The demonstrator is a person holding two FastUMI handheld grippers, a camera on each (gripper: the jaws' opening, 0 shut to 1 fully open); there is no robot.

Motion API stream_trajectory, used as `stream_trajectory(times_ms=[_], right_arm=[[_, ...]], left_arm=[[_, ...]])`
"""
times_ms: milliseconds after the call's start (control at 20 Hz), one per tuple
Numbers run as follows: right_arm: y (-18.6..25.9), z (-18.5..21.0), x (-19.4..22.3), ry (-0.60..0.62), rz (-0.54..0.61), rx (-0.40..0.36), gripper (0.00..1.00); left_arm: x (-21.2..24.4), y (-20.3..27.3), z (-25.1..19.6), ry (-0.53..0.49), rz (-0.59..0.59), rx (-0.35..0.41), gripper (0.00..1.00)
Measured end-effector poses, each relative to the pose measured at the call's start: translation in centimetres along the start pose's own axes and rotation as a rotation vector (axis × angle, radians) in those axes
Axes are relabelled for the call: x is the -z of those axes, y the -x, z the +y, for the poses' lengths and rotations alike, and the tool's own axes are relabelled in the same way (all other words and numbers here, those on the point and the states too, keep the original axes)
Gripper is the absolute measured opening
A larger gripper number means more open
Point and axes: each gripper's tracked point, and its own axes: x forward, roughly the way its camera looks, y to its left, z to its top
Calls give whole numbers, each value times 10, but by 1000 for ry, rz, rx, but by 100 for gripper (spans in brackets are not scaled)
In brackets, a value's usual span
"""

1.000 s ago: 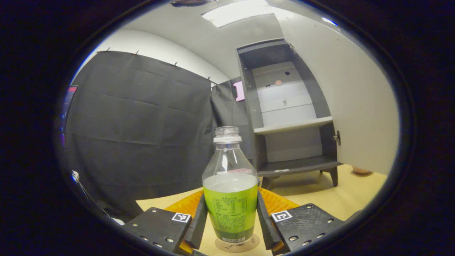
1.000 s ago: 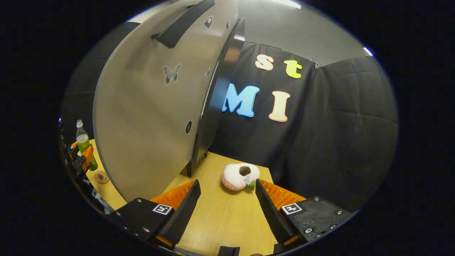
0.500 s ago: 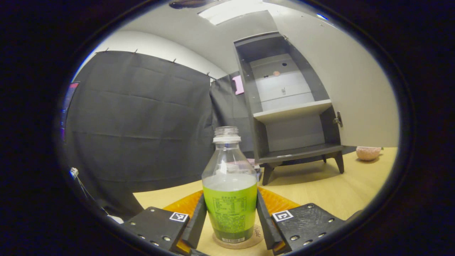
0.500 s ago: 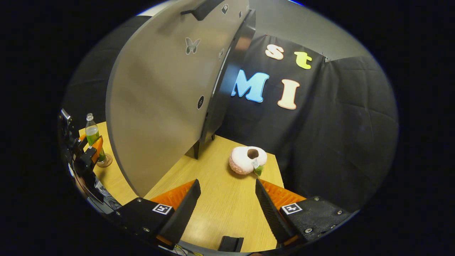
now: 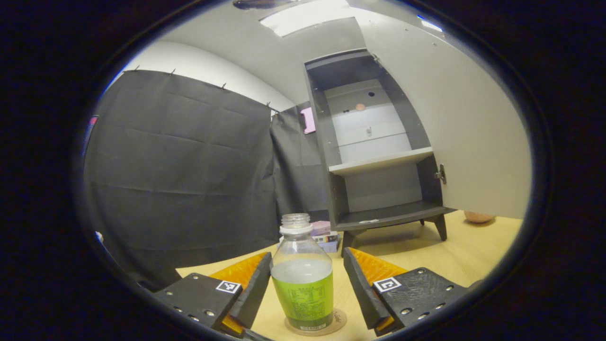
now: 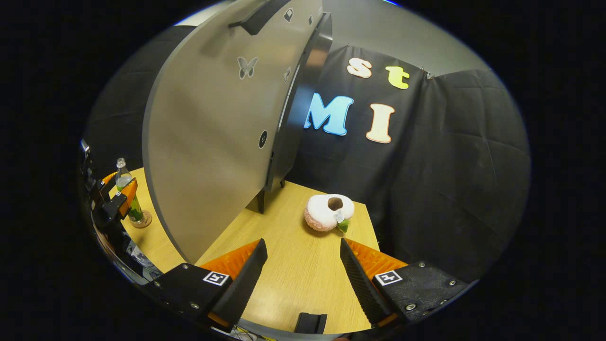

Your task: Open the cabinet door with the right hand, grasp the bottle in the cabinet with the left hand and place it on the coaster, then close the cabinet door with the right hand.

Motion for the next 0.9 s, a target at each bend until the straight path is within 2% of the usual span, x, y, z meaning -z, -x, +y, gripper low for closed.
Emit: stream_trajectory(times_ms=[100,150,200,350,500,650,900], right_arm=[[1,2,-5,-7,-6,-5,96],[2,2,-7,-3,-12,-3,95],[3,0,-10,-5,-18,0,96],[5,-6,-19,-47,-32,15,96],[6,-17,-45,-89,-78,38,96],[7,-29,-76,-154,-132,50,97],[15,-56,-139,-227,-228,49,95]], left_arm=[[-17,0,2,-4,-14,10,86],[-28,1,5,-3,-29,7,92],[-42,2,8,6,-46,11,86],[-86,3,14,7,-83,25,86],[-142,1,14,10,-100,73,86],[-197,-2,8,47,-77,130,86],[-266,-11,10,62,24,157,86]])
